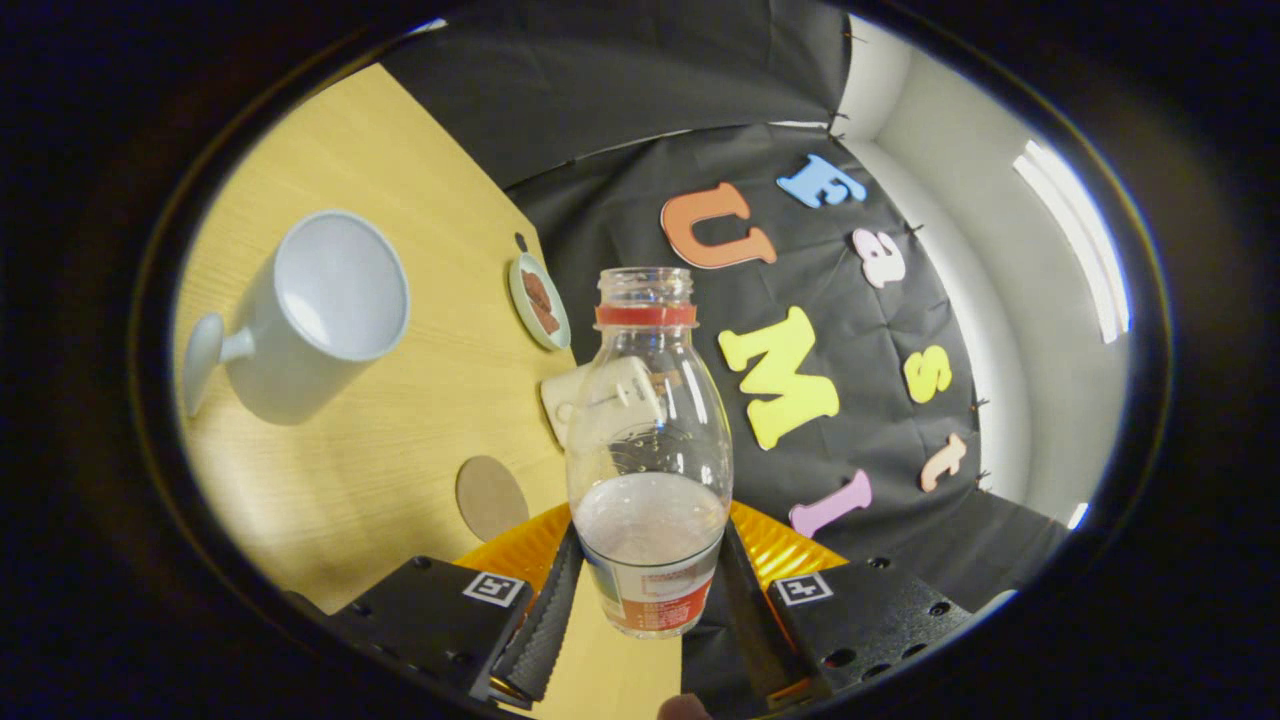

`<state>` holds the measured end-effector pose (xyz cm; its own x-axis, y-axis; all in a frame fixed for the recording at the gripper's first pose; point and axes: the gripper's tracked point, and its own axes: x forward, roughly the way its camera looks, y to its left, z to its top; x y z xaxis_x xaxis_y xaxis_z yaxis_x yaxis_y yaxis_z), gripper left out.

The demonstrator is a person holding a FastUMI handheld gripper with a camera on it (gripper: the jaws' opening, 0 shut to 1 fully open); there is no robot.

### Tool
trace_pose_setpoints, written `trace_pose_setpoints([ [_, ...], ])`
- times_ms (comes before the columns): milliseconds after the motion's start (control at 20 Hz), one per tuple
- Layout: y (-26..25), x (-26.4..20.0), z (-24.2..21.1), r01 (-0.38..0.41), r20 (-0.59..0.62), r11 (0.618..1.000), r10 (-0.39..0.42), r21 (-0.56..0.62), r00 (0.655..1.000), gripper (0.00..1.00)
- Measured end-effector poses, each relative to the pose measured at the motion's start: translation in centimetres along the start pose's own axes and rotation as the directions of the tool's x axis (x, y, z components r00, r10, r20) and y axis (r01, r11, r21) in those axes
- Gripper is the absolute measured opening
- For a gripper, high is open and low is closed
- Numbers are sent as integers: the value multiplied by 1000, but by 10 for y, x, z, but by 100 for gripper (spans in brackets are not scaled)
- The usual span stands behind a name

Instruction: Take the bottle from table, then pour the juice into the cup, finally place the bottle on the coaster

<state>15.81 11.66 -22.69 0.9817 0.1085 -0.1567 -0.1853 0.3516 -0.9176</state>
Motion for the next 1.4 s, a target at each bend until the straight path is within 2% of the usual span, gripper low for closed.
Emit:
trace_pose_setpoints([
  [200, -13, 5, 2, 50, 34, 986, -45, -158, 998, 76],
  [400, -20, 6, 5, 62, 53, 968, -51, -244, 997, 76],
  [950, -23, 7, 12, 69, 71, 921, -45, -383, 996, 76],
  [1400, -24, 11, 14, 59, 72, 894, -31, -443, 997, 76],
])
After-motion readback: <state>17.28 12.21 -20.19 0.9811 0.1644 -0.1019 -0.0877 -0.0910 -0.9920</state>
